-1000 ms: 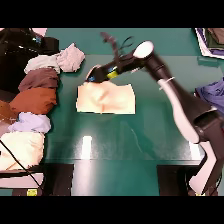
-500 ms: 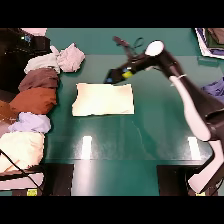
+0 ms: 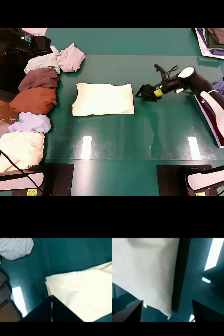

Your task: Fold the shirts.

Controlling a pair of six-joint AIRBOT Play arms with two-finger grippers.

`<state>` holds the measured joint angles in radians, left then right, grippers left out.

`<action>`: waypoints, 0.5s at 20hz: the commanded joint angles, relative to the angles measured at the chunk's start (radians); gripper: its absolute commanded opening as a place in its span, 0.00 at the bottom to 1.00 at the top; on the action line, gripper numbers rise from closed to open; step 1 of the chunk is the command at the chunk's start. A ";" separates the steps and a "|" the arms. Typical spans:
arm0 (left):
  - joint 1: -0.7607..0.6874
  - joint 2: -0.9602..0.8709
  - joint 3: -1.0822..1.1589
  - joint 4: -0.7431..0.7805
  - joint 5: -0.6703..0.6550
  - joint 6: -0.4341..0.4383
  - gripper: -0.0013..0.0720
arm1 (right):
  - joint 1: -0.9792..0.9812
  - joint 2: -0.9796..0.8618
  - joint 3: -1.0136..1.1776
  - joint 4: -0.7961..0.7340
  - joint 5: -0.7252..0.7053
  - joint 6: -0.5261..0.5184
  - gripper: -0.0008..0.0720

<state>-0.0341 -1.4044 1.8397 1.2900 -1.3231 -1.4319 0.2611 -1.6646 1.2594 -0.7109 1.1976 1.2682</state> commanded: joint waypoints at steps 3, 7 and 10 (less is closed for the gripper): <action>0.000 0.000 0.000 -0.007 0.005 0.000 0.05 | 0.059 -0.129 0.001 0.207 -0.059 -0.096 0.95; 0.000 0.000 0.000 -0.007 0.003 0.000 0.05 | 0.145 -0.233 0.142 0.292 -0.047 -0.099 0.92; 0.000 0.000 0.000 -0.007 0.003 0.000 0.05 | 0.188 -0.277 0.204 0.298 -0.022 -0.124 0.35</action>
<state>-0.0341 -1.4044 1.8397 1.2831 -1.3190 -1.4319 0.4065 -1.8950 1.4017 -0.4622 1.1507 1.1709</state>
